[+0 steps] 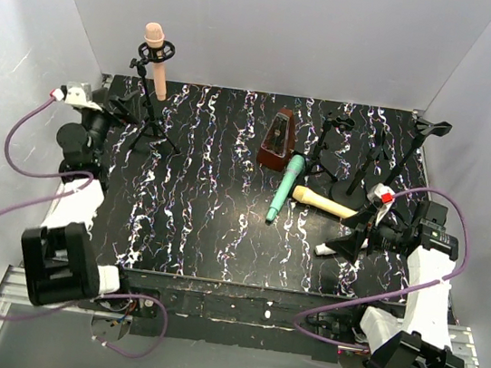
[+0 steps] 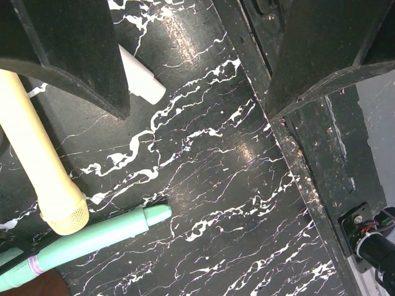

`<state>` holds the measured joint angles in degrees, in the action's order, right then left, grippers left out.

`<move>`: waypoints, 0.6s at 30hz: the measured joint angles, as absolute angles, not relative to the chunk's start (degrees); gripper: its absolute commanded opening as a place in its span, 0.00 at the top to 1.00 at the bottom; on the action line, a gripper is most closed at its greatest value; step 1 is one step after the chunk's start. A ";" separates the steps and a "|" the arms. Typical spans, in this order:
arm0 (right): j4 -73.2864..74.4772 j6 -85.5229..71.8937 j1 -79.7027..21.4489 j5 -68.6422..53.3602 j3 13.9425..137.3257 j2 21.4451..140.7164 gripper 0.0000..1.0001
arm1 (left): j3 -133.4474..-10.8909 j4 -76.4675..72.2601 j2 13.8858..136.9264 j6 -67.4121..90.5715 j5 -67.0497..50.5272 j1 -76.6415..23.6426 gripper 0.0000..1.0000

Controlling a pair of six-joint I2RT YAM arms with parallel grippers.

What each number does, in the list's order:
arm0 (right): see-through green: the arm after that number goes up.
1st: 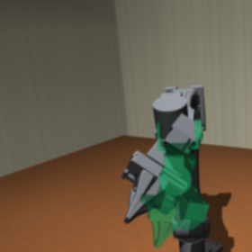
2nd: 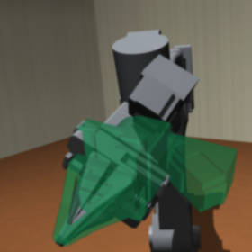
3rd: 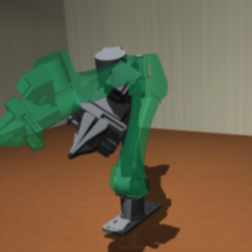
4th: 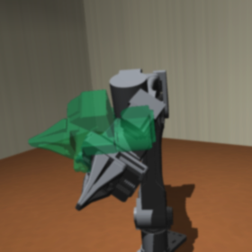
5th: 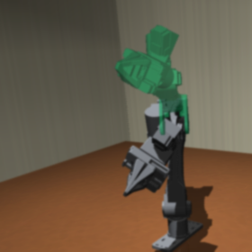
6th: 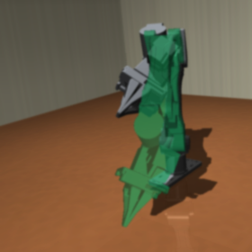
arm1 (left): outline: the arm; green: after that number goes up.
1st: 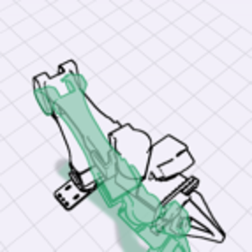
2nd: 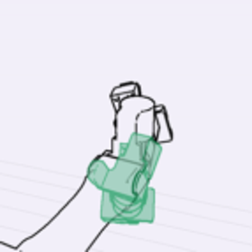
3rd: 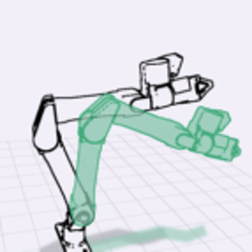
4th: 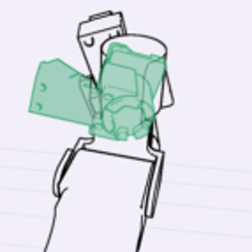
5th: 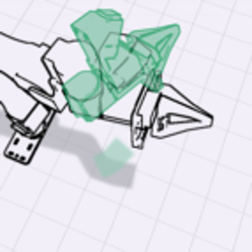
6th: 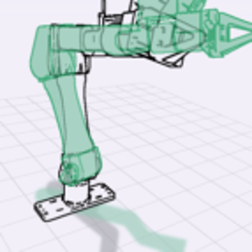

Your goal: Attach the microphones to the stand

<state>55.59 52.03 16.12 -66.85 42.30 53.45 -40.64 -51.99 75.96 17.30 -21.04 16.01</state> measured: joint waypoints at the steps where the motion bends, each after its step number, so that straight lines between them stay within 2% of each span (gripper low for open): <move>1: 55.57 52.03 16.12 -66.83 42.30 53.15 0.03 | -39.94 -49.65 73.34 18.31 -20.95 16.01 0.02; 8: 55.02 49.63 16.12 -66.48 42.35 51.24 0.03 | -37.36 -32.32 63.09 26.37 -23.31 15.99 0.02; 18: 57.17 47.44 16.12 -61.80 50.00 48.49 0.04 | -39.68 -6.26 60.51 26.81 -32.45 10.76 0.02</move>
<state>57.17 47.44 16.12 -61.80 50.00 48.49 -39.68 -6.26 60.51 26.81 -32.45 10.76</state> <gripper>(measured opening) 0.971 0.981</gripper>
